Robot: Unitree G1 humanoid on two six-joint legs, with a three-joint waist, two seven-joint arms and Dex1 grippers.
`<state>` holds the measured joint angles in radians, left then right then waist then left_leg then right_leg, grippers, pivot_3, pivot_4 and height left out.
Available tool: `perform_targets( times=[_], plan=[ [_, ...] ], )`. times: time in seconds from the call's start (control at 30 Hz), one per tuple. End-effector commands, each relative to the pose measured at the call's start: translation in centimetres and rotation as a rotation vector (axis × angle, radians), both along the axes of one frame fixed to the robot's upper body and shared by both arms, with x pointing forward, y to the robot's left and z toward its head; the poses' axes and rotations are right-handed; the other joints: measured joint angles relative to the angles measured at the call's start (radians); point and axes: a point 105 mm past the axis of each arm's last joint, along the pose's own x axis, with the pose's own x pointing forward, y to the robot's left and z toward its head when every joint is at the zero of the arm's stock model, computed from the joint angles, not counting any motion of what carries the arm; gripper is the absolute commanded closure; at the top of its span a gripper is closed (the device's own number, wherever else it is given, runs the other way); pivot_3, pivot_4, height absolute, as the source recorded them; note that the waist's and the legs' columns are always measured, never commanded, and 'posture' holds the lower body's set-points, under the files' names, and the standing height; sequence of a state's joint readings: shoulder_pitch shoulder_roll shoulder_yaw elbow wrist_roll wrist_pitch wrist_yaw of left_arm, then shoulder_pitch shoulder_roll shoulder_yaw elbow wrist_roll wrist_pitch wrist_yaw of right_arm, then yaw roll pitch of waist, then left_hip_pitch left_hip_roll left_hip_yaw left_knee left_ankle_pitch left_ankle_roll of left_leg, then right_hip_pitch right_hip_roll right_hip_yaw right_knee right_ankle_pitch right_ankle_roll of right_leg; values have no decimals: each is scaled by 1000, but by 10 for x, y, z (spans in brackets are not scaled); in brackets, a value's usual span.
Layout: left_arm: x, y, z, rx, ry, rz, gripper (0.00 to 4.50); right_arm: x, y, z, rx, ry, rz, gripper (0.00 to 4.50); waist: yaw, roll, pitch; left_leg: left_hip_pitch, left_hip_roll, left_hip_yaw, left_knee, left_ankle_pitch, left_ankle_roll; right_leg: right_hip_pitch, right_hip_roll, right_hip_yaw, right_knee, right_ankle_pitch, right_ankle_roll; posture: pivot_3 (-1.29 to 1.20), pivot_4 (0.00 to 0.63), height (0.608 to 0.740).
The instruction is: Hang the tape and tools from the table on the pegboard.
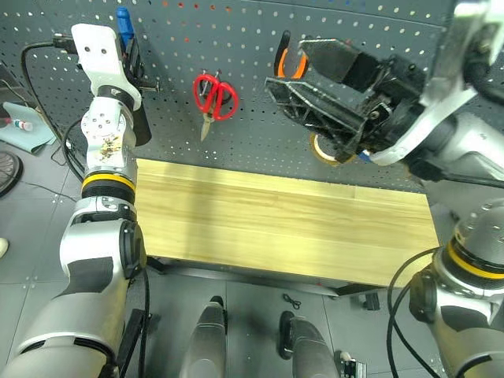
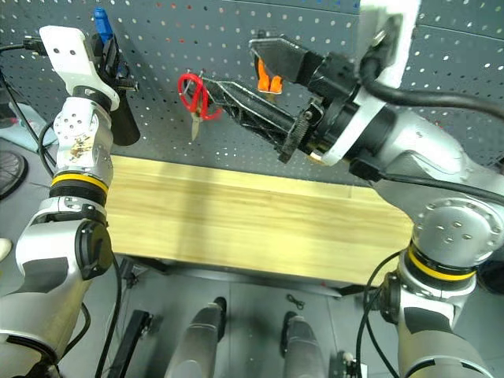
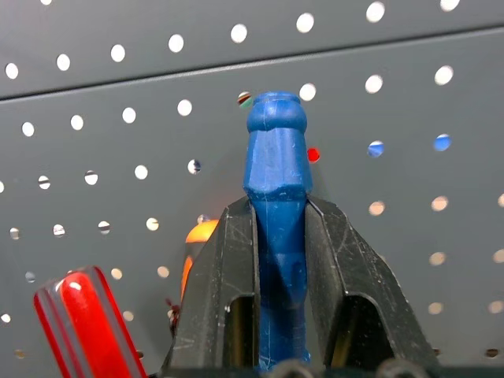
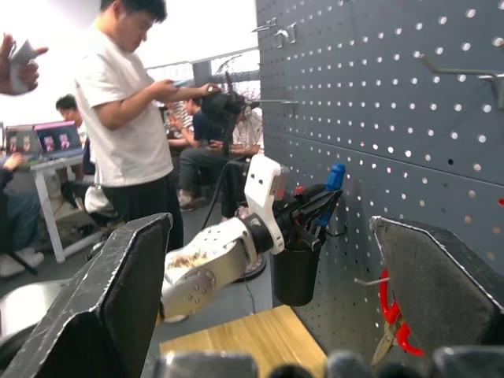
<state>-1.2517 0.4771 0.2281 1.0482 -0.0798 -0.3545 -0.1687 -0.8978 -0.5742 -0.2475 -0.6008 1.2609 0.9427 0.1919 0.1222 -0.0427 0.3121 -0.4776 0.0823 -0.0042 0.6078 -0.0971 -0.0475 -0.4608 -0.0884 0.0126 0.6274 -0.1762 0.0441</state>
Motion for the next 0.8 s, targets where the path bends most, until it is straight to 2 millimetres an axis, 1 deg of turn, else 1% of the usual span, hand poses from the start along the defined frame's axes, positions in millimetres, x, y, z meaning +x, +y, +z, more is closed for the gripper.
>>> perform_targets(
  times=[0.03, 0.1, 0.17, 0.23, 0.3, 0.43, 0.47, 0.67, 0.7, 0.73, 0.77, 0.8],
  plan=[
    [-9, 0, 19, 12, -80, 14, 4162, -12, -4, 10, 18, -34, -5, 0, -1, -1, 1, 0, 0, 0, 0, 0, 0, 0, 0, 0, -1, 0, 0, 180, 364, 740],
    [-10, 2, 18, 7, -82, 15, 4162, -9, -4, 10, 15, -19, -11, 0, -2, -1, 4, 0, 0, 0, 0, 0, 0, 0, 0, 0, -1, 0, 0, 173, 378, 740],
    [-11, 3, 19, 3, -86, 14, 4162, -6, -4, 9, 12, -10, -16, 0, -2, -1, 8, 0, 0, 0, 0, 0, 0, 0, 0, 0, -1, 0, 1, 173, 378, 740],
    [-16, 4, 24, -4, -112, 10, 3093, -5, -3, 7, 6, -7, -23, 0, -4, -1, 10, 0, 0, 0, 0, 0, 0, 0, 0, 0, -1, -1, 1, 186, 353, 740],
    [-21, 5, 28, -7, -130, 10, 2226, -4, -2, 5, 4, -5, -26, 0, -4, -1, 11, 0, 0, 0, 0, 0, 0, 0, 0, 0, -1, 0, 0, 191, 342, 740],
    [-33, 13, 30, -17, -151, 36, 206, 1, -2, 3, 4, -3, -26, 0, -2, -1, 11, 0, 0, 0, -1, 0, 0, 0, 0, 0, -2, 0, 1, 202, 341, 740],
    [-36, 15, 30, -18, -152, 42, 55, 1, -2, 3, 5, -3, -26, 0, -2, -1, 11, 0, 0, 0, -1, 0, 0, 0, 0, 0, -2, 0, 1, 208, 336, 740],
    [-45, 19, 24, -18, -127, 54, 55, 5, -2, 3, 3, -9, -27, 0, 0, -1, 11, 0, 0, 0, -1, 0, 0, 0, 0, 0, -2, -1, 1, 219, 332, 740],
    [-46, 19, 24, -18, -125, 56, 55, 34, 4, -1, 29, 28, -35, 0, -1, -1, 11, 0, 0, 0, -1, 0, 0, 0, 0, 0, -3, -1, 1, 221, 329, 740],
    [-48, 19, 23, -19, -124, 57, 55, 57, 12, -8, 28, 52, -45, 0, -9, -1, 10, 0, 0, 0, -1, 0, 0, 0, 0, 0, -3, -1, 1, 221, 329, 740],
    [-50, 20, 23, -20, -121, 56, 55, 72, 19, -15, 12, 60, -52, 0, -15, -1, 10, 2, 1, 1, -1, 0, 0, 0, 1, 0, -3, -2, 3, 222, 325, 740],
    [-52, 20, 22, -21, -119, 55, 55, 81, 24, -20, -1, 57, -54, 0, -17, -1, 10, 2, 1, 1, -1, 0, 0, 0, 1, 0, -3, -3, 6, 222, 325, 740]
  ],
)
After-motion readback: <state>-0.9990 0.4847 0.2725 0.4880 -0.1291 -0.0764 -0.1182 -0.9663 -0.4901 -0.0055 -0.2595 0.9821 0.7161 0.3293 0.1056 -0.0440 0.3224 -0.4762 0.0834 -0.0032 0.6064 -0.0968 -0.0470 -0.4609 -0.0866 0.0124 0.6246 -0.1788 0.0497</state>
